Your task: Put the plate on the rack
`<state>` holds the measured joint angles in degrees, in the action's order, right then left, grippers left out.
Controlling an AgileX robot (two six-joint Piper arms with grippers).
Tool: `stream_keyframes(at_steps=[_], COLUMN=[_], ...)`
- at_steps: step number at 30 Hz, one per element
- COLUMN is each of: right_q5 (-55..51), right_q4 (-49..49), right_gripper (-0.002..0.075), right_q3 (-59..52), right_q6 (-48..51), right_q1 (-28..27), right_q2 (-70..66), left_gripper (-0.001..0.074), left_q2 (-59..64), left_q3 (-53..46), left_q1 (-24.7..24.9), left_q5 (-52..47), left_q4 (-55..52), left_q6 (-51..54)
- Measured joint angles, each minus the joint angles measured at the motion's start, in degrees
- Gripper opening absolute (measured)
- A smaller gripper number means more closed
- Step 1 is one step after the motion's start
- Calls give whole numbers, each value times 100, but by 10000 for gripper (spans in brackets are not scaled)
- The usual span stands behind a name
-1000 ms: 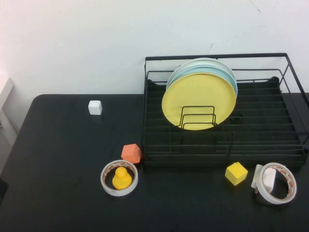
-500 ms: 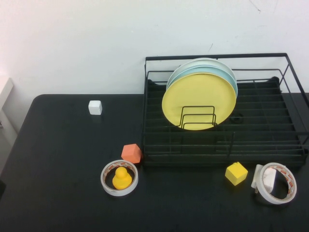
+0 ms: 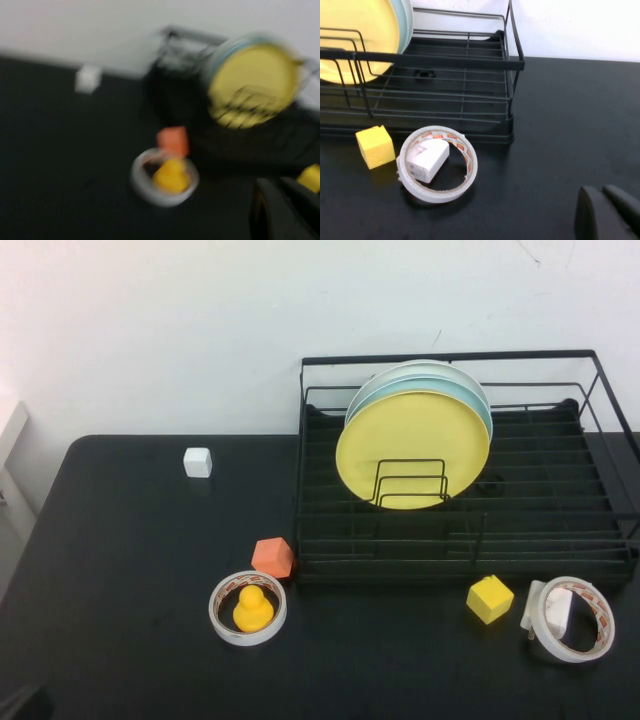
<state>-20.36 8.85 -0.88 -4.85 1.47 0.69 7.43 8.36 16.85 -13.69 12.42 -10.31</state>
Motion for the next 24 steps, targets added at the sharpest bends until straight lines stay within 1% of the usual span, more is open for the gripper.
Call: stream_keyframes(at_steps=[1, 3, 6, 9, 13, 17, 19, 24], right_q5=[0, 0, 0, 0, 0, 0, 0, 0], right_q4=[0, 0, -12, -12, -14, -24, -24, -24], right_gripper=[-1, -1, -1, -1, -1, -1, -1, -1], right_q3=[0, 0, 0, 0, 0, 0, 0, 0], right_q6=[0, 0, 0, 0, 0, 0, 0, 9], right_q1=[0, 0, 9, 9, 9, 9, 9, 9], right_q2=[0, 0, 0, 0, 0, 0, 0, 0], left_gripper=[-2, -2, -2, -2, -2, -2, -2, -2], left_q2=[-79, -343, -747, -808, -808, -808, -810, -821], left_q3=[-25, -51, -101, -245, -575, -930, -943, -943], left_q1=[-165, -532, -873, -986, -1031, -1031, -1069, -1363], left_q5=[-371, -902, -1081, -992, -633, -298, -215, -366], left_q4=[-262, -621, -1144, -1577, -1781, -1713, -1562, -1360], left_q6=[-287, -497, -492, -480, -490, -490, -490, -490])
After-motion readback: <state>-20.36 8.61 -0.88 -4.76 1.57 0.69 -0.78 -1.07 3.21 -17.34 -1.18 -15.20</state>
